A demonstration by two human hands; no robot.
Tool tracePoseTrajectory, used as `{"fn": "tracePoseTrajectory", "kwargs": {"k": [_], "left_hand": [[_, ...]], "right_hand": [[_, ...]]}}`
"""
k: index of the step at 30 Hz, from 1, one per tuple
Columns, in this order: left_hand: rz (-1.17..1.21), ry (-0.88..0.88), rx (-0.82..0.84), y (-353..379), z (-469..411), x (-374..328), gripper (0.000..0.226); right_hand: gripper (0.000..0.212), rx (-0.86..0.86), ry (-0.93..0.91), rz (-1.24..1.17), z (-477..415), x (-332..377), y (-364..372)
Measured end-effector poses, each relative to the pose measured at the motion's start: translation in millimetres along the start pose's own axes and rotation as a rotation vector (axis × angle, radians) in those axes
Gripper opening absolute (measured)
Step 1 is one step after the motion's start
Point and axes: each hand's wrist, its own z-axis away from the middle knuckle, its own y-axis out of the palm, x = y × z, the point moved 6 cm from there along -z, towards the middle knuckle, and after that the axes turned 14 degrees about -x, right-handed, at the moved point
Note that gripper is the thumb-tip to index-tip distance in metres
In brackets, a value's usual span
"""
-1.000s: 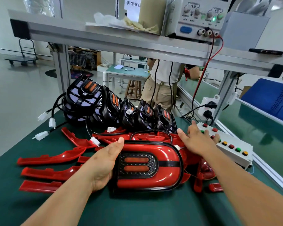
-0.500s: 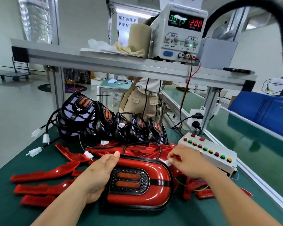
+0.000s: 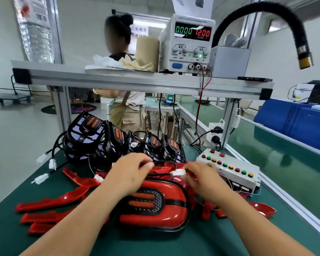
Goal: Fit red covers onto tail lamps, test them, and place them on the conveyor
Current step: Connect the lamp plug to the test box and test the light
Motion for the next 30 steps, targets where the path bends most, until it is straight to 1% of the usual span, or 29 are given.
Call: {"fn": "tracePoseTrajectory", "kwargs": {"k": [2, 3, 6, 8, 12, 16, 18, 20, 25, 30], "left_hand": [[-0.061, 0.124, 0.115, 20, -14, -23, 0.035], [-0.075, 0.156, 0.178, 31, -19, -32, 0.039], [-0.052, 0.185, 0.357, 59, -28, -49, 0.044], [-0.067, 0.215, 0.428, 68, -29, -52, 0.038], [-0.133, 0.244, 0.435, 72, -31, -49, 0.034], [-0.154, 0.247, 0.440, 73, -28, -46, 0.037], [-0.157, 0.232, 0.442, 74, -28, -42, 0.033], [-0.142, 0.216, 0.433, 74, -29, -39, 0.027], [-0.070, 0.182, 0.402, 71, -30, -35, 0.032], [-0.036, 0.178, 0.414, 68, -27, -36, 0.028]], "right_hand": [[0.027, -0.035, -0.011, -0.030, -3, 6, -4], [0.028, -0.054, -0.018, -0.050, -5, 10, -6], [0.028, -0.082, -0.048, -0.095, -9, 19, -10], [0.028, -0.071, -0.050, -0.101, -11, 22, -11], [0.025, -0.061, -0.043, -0.092, -10, 23, -9], [0.025, -0.047, -0.092, -0.053, -9, 29, -6], [0.026, -0.040, -0.121, -0.027, -9, 32, -5], [0.027, -0.051, -0.139, -0.012, -10, 34, -4], [0.026, -0.071, -0.171, -0.008, -13, 36, -4], [0.022, -0.061, -0.202, 0.001, -14, 37, -2]]}}
